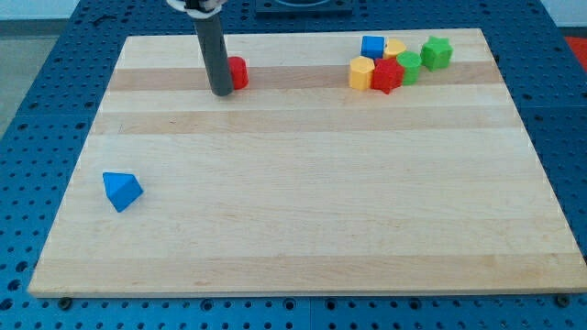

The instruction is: Slide red circle towards yellow hexagon

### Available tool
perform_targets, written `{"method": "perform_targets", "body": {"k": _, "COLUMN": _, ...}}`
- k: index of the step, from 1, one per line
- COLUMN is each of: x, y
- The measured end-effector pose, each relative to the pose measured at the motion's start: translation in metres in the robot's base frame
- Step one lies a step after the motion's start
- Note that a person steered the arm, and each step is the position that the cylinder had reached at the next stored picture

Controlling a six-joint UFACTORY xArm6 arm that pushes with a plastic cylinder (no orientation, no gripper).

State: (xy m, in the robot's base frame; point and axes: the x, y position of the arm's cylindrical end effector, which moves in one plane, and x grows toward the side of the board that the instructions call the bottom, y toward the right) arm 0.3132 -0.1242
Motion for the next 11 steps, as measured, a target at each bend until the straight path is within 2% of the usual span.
{"method": "perform_targets", "body": {"k": 2, "x": 0.000, "y": -0.065}}
{"method": "perform_targets", "body": {"k": 3, "x": -0.003, "y": -0.076}}
{"method": "perform_targets", "body": {"k": 4, "x": -0.020, "y": -0.059}}
{"method": "perform_targets", "body": {"k": 6, "x": -0.037, "y": 0.053}}
{"method": "perform_targets", "body": {"k": 8, "x": 0.014, "y": 0.077}}
{"method": "perform_targets", "body": {"k": 9, "x": -0.007, "y": 0.098}}
{"method": "perform_targets", "body": {"k": 11, "x": -0.026, "y": 0.085}}
